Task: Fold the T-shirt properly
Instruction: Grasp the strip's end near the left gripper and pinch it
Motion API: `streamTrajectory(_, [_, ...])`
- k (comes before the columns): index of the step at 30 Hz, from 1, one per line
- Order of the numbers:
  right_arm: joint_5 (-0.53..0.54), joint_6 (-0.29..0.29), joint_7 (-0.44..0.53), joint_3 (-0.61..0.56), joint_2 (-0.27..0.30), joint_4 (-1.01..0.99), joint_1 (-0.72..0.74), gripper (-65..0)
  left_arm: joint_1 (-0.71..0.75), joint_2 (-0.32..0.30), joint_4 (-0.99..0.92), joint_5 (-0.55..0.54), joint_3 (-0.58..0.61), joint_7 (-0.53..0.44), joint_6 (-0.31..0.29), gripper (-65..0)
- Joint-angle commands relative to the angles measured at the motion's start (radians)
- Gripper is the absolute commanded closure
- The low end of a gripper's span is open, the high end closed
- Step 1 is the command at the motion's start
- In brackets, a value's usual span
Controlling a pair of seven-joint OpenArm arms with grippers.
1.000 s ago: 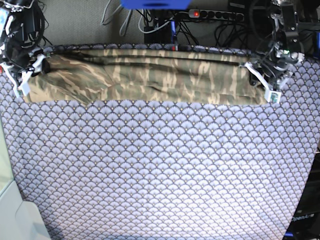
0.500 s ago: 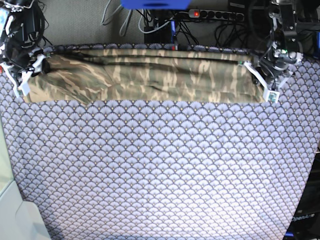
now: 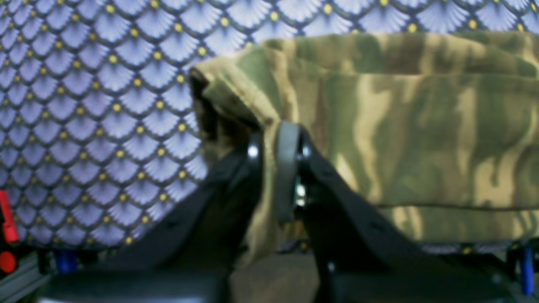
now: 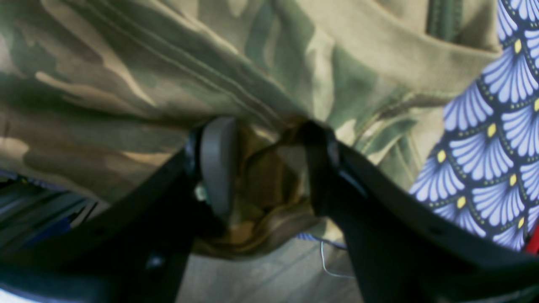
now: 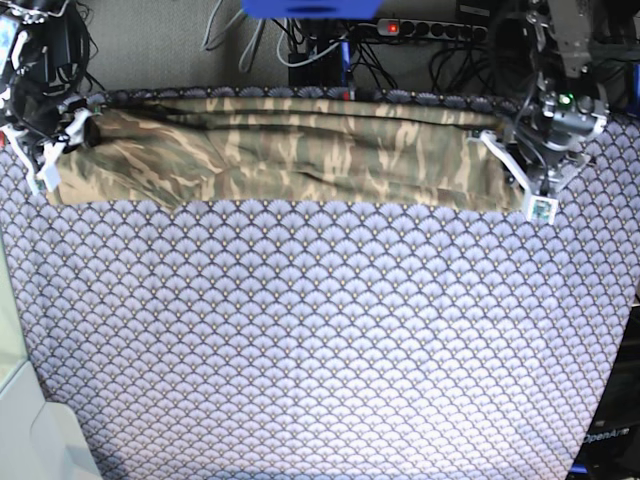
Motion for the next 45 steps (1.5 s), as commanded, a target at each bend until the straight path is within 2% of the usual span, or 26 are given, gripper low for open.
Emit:
streamTrajectory(1, [0.0,-0.007,-0.017,0.001,0.007,0.007,-0.004,-28.1,-0.012,-0.01,0.016,0.001,-0.004,-0.019,0.002,-1.0])
streamTrajectory(6, [0.0,-0.007,-0.017,0.001,0.007,0.007,-0.004,-28.1,-0.009,-0.019,0.001,0.004,-0.007,-0.022,0.003,-1.4])
streamTrajectory(11, [0.0,-0.007,-0.017,0.001,0.007,0.007,0.001,-28.1,-0.009,-0.026,-0.052,0.004,-0.088,-0.022,0.003,-3.6])
streamTrajectory(14, [0.0,-0.007,-0.017,0.001,0.007,0.007,0.003,-28.1,-0.009,-0.026,-0.09,0.003,-0.128,-0.026,-0.003,-14.8])
streamTrajectory(17, [0.0,-0.007,-0.017,0.001,0.007,0.007,0.003,-28.1,-0.012,-0.026,-0.122,-0.005,-0.146,-0.032,-0.004,-32.5])
streamTrajectory(19, [0.0,-0.007,-0.017,0.001,0.007,0.007,0.004,-28.1,-0.009,-0.026,-0.134,-0.005,-0.137,-0.069,-0.004,-38.9])
streamTrajectory(21, [0.0,-0.007,-0.017,0.001,0.007,0.007,0.003,-28.1,-0.008,-0.022,-0.145,-0.006,-0.136,-0.104,-0.006,-39.4])
streamTrajectory(31, [0.0,-0.007,-0.017,0.001,0.01,0.007,-0.002,-28.1,-0.048,-0.02,-0.279,-0.006,-0.091,-0.125,-0.006,-39.7])
streamTrajectory(39, [0.0,-0.007,-0.017,0.001,0.015,0.006,-0.004,-28.1,-0.057,-0.025,-0.377,-0.008,-0.091,-0.187,-0.009,-39.8])
streamTrajectory(40, [0.0,-0.007,-0.017,0.001,0.015,0.006,-0.004,-28.1,-0.057,-0.025,-0.386,-0.015,-0.091,-0.187,-0.015,-39.7])
streamTrajectory(45, [0.0,-0.007,-0.017,0.0,0.015,0.006,-0.004,-28.1,-0.055,-0.026,-0.437,-0.094,-0.116,-0.185,-0.141,-39.4])
